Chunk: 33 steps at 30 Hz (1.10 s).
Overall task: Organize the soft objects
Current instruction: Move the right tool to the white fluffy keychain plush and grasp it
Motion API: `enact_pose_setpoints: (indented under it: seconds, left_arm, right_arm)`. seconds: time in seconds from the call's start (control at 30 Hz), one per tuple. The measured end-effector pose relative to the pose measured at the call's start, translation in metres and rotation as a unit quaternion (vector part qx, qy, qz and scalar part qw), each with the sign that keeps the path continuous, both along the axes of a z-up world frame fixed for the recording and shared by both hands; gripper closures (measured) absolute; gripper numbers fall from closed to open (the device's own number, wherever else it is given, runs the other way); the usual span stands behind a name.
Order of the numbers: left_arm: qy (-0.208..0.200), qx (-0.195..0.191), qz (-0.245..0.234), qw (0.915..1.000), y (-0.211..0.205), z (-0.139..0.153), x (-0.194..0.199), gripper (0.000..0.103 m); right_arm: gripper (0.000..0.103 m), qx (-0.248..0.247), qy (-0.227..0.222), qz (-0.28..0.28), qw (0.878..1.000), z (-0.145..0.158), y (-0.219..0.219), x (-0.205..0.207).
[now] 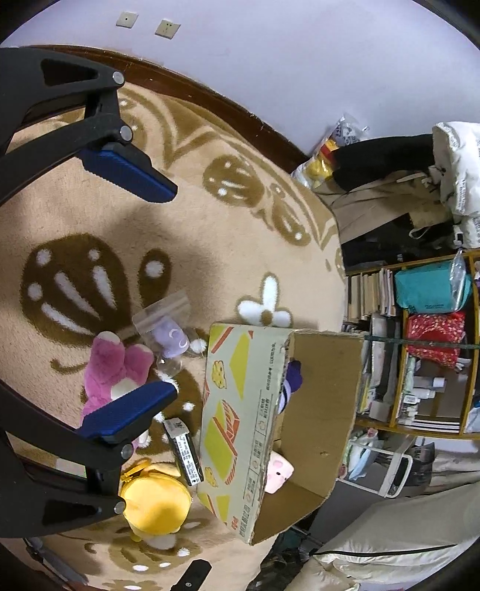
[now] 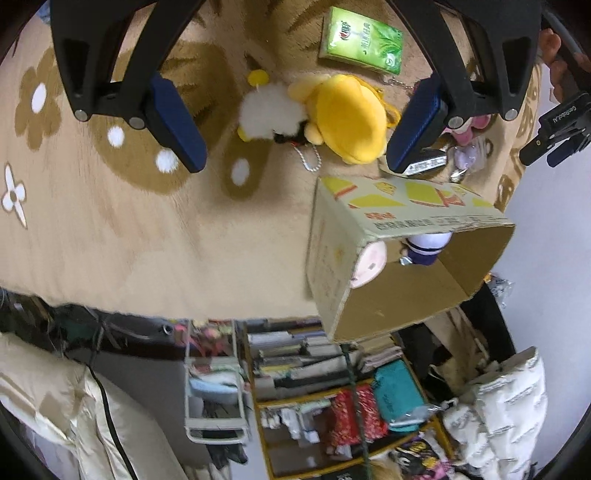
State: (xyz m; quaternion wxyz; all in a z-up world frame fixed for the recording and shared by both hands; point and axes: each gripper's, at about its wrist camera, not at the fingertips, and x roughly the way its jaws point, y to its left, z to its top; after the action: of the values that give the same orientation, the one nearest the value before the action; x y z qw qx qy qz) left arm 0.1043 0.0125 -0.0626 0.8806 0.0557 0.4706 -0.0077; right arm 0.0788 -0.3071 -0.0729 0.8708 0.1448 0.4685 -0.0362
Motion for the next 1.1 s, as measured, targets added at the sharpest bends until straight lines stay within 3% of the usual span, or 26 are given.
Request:
enact_pose_setpoints:
  seconds: [0.17,0.43,0.6,0.97,1.1]
  left_arm:
    - [0.018,0.004,-0.005,0.9998,-0.006,-0.013,0.012,0.007]
    - [0.047,0.001,-0.008,0.9989,-0.015,-0.032,0.027,0.007]
    - [0.061,0.008,-0.011,0.998,-0.021,-0.045,0.035,0.007]
    - [0.079,0.04,-0.029,0.9956,-0.038,-0.073,0.047,0.007]
    - [0.082,0.049,-0.035,0.9948,-0.044,-0.079,0.048,0.007]
  right_arm:
    - [0.012,0.005,0.037,-0.003,0.999,-0.013,-0.003,0.004]
    - [0.04,0.005,0.086,0.0,0.996,-0.031,-0.004,0.006]
    - [0.048,0.004,0.111,-0.002,0.994,-0.041,-0.005,0.006]
    - [0.051,0.022,0.142,-0.006,0.99,-0.056,-0.009,0.011]
    - [0.063,0.025,0.144,-0.001,0.989,-0.058,-0.005,0.013]
